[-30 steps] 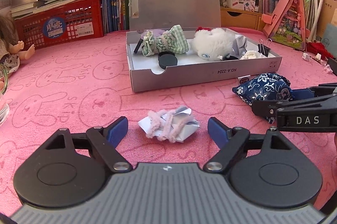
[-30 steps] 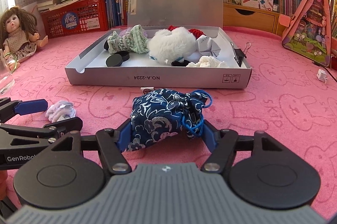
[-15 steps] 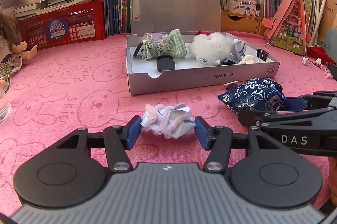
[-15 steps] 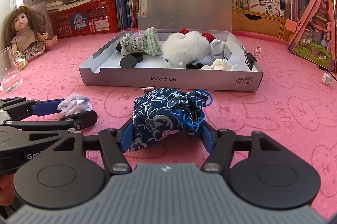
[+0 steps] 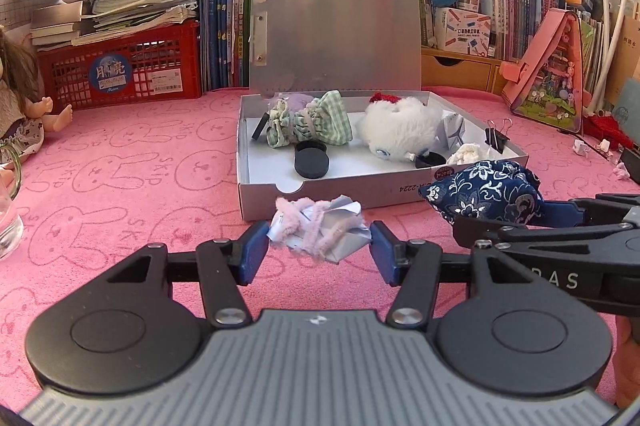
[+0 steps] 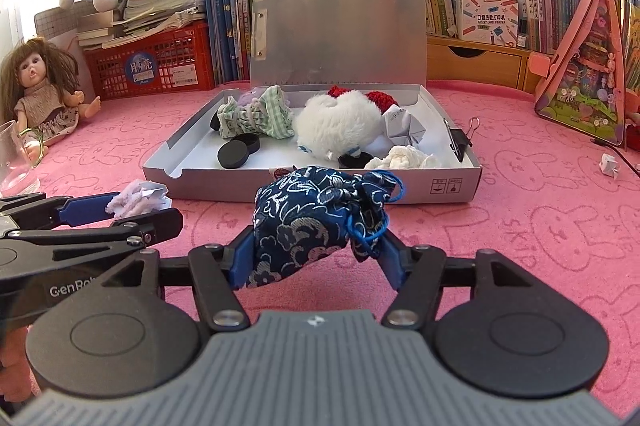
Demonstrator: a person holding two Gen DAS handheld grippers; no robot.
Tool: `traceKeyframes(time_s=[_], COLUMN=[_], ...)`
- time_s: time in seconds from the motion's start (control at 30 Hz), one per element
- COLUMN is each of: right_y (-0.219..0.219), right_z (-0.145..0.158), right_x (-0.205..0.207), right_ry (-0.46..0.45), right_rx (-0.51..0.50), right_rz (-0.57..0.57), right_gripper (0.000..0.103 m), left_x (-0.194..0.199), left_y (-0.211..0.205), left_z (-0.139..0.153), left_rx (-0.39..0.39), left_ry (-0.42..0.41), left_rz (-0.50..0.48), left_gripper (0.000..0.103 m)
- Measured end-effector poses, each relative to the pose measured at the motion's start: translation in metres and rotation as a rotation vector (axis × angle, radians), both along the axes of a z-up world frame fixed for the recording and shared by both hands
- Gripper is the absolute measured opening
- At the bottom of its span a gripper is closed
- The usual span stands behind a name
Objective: Organize objects
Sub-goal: 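Carry tissue bundle with left tool while right tool carries pouch into box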
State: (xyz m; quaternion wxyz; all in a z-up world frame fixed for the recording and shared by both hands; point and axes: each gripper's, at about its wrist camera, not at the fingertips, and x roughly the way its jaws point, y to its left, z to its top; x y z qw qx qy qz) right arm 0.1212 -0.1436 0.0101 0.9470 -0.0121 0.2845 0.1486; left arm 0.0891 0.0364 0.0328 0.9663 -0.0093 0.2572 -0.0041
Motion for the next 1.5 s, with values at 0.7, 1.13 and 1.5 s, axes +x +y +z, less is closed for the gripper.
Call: traceKeyframes(time_s=[0.7, 1.13, 1.5], right_y=[-0.006, -0.007, -0.017], right_z=[0.015, 0.020, 0.022], right_x=[0.018, 0.031, 0.044], right_ry=[-0.041, -0.052, -0.047], right_rx=[0.032, 0.031, 0.033], right_rz=[-0.029, -0.040, -0.072], right_gripper=[0.065, 0.065, 0.066], left_x=[0.026, 0.039, 0.055], left_y=[-0.006, -0.004, 0.006], left_z=[0.020, 0.025, 0.026], left_rx=[-0.014, -0.027, -0.035], left_ry=[-0.040, -0.052, -0.040], left_rz=[0.015, 0.031, 0.059], left_gripper=[0.062, 0.062, 0.062])
